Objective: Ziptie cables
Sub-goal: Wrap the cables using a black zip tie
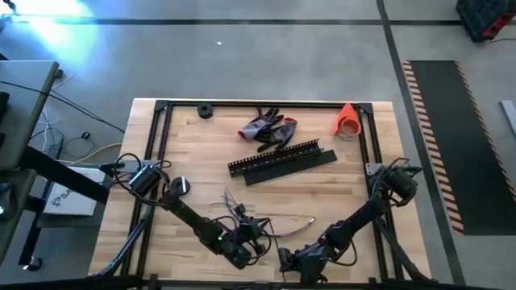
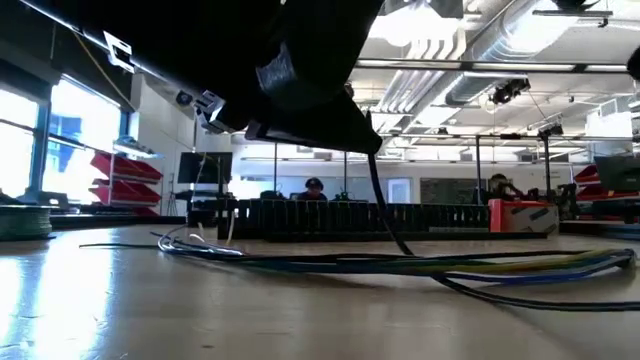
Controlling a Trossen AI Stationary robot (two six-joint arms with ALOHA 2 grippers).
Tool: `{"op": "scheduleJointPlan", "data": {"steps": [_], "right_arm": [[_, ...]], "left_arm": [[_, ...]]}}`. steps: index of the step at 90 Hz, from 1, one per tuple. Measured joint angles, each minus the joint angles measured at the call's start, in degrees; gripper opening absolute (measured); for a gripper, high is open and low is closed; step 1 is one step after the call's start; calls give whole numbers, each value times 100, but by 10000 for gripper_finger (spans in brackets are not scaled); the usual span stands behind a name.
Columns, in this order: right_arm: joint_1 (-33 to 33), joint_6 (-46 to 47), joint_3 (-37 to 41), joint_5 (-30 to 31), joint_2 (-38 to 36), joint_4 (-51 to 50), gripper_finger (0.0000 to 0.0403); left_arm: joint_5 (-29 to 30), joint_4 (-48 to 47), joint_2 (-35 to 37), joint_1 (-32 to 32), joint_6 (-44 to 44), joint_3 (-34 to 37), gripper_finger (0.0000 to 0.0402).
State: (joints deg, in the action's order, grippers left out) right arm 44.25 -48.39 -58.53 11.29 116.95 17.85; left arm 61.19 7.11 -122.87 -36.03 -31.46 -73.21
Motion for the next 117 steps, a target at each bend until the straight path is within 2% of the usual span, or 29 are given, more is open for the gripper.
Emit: {"op": "scheduleJointPlan", "data": {"steps": [18, 40, 51, 64, 81, 87, 98, 111, 117], "right_arm": [[-78, 1411, 28, 36, -158, -710, 0], [-579, 4018, 391, -1417, -589, -682, 0], [-726, 4983, 775, -1687, -825, 4, 0], [-814, 6054, 1572, -1364, -1208, 1444, 0], [-837, 7605, 2499, -579, -1355, 3308, 0], [-837, 7944, 2605, -402, -1364, 3482, 0], [-821, 8007, 2659, -255, -1362, 3472, 0], [-744, 7990, 2648, -143, -1362, 3477, 0], [-715, 7958, 2646, -78, -1362, 3488, 0]], "left_arm": [[4, -6, 0, 0, 6, 0, 0], [23, 90, 0, 0, 215, 0, 0], [-42, 527, -9, 0, 587, 0, 0], [-65, 1038, -9, 0, 1107, 0, 0], [-240, 1581, -81, 53, 1460, -2, 0], [-415, 1850, -183, 104, 1584, -7, 0], [-564, 2114, -319, 199, 1698, -7, 0], [-589, 1781, -317, 232, 1069, -9, 0], [-828, 1606, -317, 254, 873, -9, 0]]}}
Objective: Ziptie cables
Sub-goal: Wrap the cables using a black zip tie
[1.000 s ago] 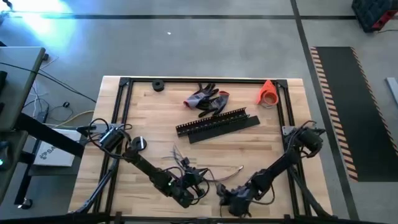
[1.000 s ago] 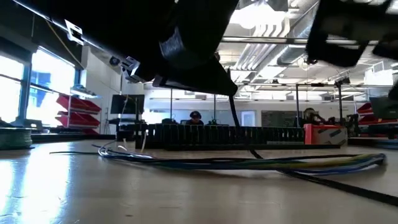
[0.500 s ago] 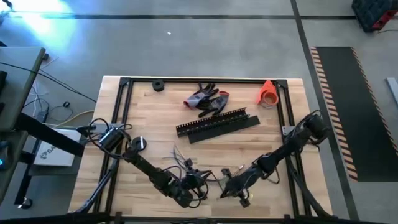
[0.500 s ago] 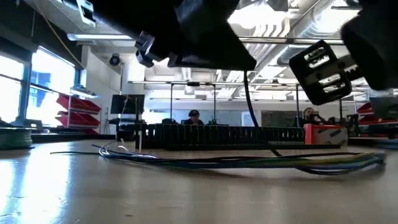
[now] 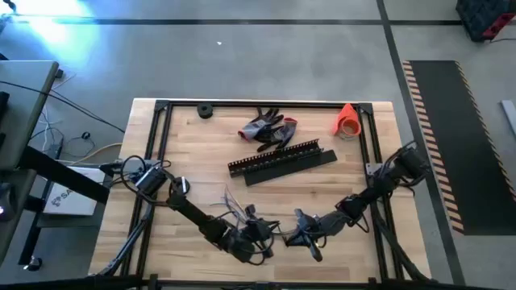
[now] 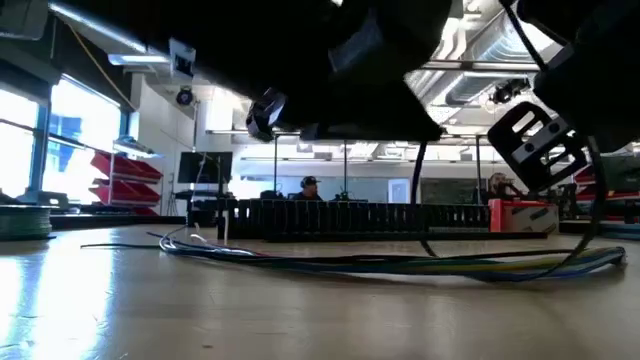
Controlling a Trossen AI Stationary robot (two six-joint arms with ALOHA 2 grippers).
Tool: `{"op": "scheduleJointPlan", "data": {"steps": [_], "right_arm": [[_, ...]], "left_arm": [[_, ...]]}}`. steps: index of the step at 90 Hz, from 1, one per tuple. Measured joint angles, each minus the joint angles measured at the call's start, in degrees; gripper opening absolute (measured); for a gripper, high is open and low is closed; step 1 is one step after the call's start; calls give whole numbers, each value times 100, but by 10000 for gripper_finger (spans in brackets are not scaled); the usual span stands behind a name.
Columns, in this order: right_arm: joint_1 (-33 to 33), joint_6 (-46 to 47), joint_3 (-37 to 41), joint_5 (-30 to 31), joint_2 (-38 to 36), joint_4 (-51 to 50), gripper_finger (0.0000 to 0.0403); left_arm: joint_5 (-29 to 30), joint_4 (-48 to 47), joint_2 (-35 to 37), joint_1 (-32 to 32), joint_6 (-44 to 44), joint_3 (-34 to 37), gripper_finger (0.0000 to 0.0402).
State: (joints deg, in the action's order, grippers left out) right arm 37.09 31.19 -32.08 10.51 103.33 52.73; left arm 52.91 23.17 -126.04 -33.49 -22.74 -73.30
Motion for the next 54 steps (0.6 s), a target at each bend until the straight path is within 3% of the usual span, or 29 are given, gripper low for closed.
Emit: {"op": "scheduleJointPlan", "data": {"steps": [17, 54], "right_arm": [[18, -41, -1, 34, 0, 29, 0], [18, -104, -7, 46, 0, 31, 0]], "left_arm": [[-331, -122, -163, 94, -568, -2, 15], [58, -303, -195, 81, -286, 2, 82]]}}
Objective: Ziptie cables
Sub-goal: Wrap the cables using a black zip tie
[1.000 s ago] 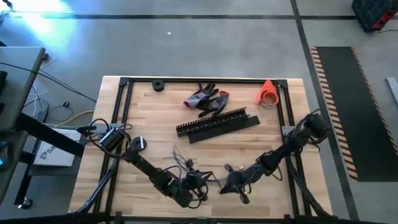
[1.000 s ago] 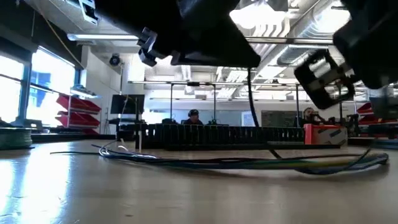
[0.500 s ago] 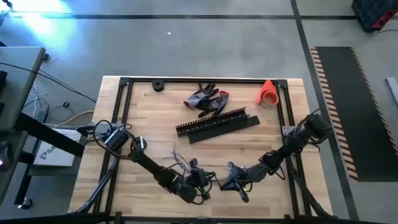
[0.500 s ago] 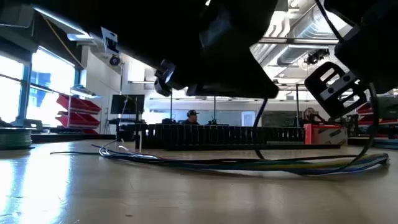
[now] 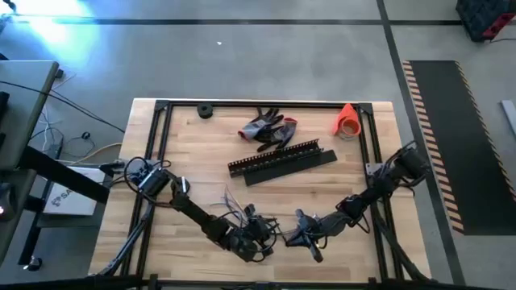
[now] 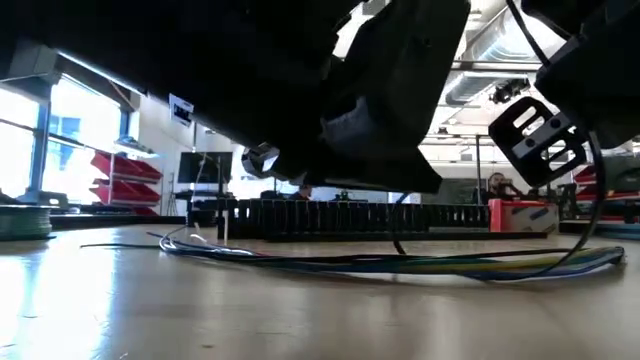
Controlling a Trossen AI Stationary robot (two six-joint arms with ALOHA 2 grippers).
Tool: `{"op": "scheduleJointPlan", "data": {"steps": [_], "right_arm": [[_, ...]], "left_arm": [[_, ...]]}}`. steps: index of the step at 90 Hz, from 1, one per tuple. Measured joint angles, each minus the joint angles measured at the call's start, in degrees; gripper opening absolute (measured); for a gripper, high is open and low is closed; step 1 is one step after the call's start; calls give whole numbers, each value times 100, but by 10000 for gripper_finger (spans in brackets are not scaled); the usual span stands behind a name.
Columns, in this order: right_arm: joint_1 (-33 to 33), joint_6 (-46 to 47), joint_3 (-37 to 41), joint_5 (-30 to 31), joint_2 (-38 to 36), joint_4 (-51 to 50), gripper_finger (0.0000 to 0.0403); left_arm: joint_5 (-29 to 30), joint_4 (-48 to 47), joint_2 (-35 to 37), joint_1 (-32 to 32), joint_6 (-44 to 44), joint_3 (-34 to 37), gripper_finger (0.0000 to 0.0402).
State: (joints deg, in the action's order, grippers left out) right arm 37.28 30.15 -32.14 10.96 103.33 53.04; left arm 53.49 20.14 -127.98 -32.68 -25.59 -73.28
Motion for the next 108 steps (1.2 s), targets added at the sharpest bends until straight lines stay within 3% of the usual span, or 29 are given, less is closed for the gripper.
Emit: {"op": "scheduleJointPlan", "data": {"steps": [28, 67, 98, 108], "right_arm": [[0, 0, -2, 0, 0, 9, 0], [0, -13, -3, 81, 0, 48, 0], [0, -44, -4, 93, -2, 107, 0], [2, -46, -4, 94, -2, 105, 0]], "left_arm": [[116, -202, 0, 159, 123, 0, 116], [-95, -194, 0, 135, -281, 0, 45], [-408, -282, 0, 200, -596, 0, 69], [-390, -282, 0, 203, -555, 0, 49]]}}
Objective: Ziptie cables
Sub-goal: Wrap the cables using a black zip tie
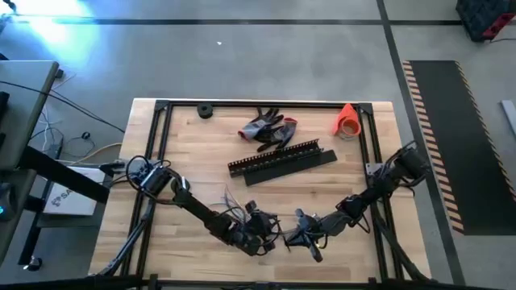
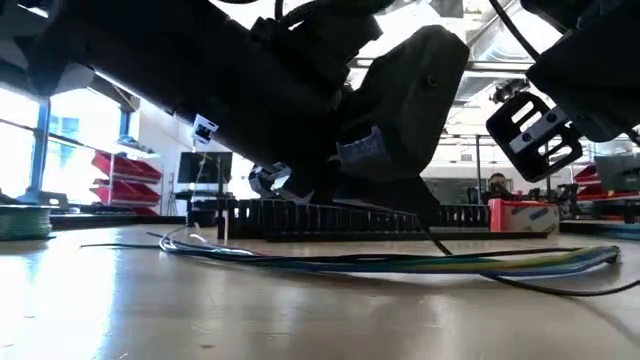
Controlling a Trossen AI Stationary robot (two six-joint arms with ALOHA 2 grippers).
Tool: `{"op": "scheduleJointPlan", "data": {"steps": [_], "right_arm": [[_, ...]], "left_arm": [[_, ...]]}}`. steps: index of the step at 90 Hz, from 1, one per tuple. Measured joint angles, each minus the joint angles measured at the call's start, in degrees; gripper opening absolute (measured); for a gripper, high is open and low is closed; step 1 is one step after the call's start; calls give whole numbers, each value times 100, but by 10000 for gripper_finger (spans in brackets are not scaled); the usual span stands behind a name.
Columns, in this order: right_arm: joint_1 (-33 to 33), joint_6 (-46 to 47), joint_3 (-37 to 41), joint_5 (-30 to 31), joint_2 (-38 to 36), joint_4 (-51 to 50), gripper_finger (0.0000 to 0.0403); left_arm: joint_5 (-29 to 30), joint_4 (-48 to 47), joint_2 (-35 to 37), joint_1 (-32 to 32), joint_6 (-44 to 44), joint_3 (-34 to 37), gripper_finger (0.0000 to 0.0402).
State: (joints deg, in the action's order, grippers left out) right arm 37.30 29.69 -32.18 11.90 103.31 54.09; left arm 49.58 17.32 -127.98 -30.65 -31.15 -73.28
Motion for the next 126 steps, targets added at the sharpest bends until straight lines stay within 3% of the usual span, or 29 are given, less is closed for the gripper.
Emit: {"op": "scheduleJointPlan", "data": {"steps": [11, 45, 70, 90, 106, 118, 126], "right_arm": [[-2, -5, 0, 0, 0, 0, 0], [-2, 53, 0, 41, 0, 15, 0], [-143, 1003, 0, 74, -2, -142, 0], [-81, 1541, 2, 11, -2, -92, 0], [-48, 1535, 2, 131, -2, 23, 0], [-50, 1488, 2, 272, -2, 33, 0], [-27, 1415, 2, 276, -2, 53, 0]], "left_arm": [[130, 4, 0, -11, 186, 0, 7], [207, 621, 26, -49, 840, -3, 0], [587, 640, 31, -179, 2364, -428, 0], [1143, 602, 31, -299, 2729, -481, 0], [1012, 410, 33, -318, 2328, -485, 0], [1062, -408, 75, -305, 1131, -485, 2], [746, -1116, 196, -243, -44, -486, 15]]}}
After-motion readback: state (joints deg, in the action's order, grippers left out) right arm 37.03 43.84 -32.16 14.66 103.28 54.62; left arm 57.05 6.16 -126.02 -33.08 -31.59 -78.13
